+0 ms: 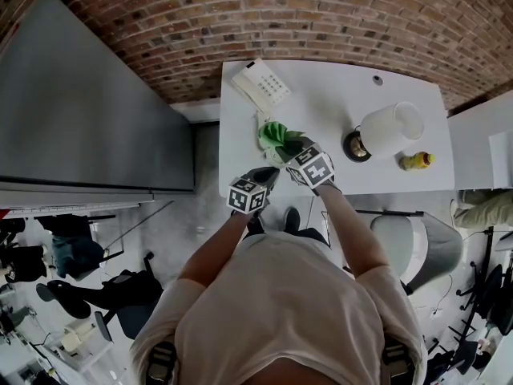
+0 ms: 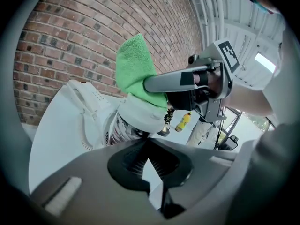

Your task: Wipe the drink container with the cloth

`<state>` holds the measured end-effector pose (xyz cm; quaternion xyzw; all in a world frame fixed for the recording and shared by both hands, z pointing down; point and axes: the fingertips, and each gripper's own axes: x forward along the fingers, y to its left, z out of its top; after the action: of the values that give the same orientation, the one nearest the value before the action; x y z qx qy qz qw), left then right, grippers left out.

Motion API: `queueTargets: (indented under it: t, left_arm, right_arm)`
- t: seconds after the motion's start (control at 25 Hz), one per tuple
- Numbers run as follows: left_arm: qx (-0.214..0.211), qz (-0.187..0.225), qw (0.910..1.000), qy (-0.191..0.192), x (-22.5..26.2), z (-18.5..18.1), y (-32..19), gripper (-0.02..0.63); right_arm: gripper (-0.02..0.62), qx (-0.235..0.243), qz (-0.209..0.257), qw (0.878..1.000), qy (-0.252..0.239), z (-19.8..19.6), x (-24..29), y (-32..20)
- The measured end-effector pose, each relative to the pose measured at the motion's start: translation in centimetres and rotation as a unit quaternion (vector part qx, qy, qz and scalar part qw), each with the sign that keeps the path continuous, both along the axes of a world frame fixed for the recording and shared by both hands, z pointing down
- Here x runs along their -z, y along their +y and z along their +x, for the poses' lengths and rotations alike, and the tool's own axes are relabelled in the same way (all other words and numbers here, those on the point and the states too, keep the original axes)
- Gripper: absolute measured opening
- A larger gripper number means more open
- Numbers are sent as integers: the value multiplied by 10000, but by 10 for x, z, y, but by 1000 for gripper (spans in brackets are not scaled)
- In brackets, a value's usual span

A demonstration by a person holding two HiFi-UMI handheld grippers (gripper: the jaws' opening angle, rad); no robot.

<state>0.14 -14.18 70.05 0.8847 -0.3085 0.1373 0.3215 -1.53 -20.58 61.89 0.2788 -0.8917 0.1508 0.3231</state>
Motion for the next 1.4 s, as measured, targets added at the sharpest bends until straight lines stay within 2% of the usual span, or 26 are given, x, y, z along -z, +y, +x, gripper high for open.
queueTargets:
  t: [0.44, 0.6, 0.92, 1.2, 1.28, 1.4]
  left_arm:
    - [-73, 37, 10000, -7, 4, 0, -1, 9]
    - [-55, 15, 10000, -20, 0, -2, 0, 9]
    - [-23, 35, 10000, 7, 1, -2, 0, 9]
    - [47, 55, 9999, 72, 2, -4, -1, 9]
    - [92, 50, 9999, 103, 3, -5, -2, 9]
    - [120, 50, 9998, 117, 3, -6, -3, 9]
  right_arm:
    - [35, -20, -524, 9981, -325, -4, -1, 31]
    - [35, -187, -702, 9955, -609, -7, -3, 44]
    - [35, -717, -1257, 9807, -1316, -7, -3, 57]
    - [35, -847, -1503, 9731, -1528, -9, -3, 68]
    - [35, -893, -1495, 9717, -1597, -9, 3, 69]
    - [35, -902, -1129, 9769, -1576, -6, 21, 61]
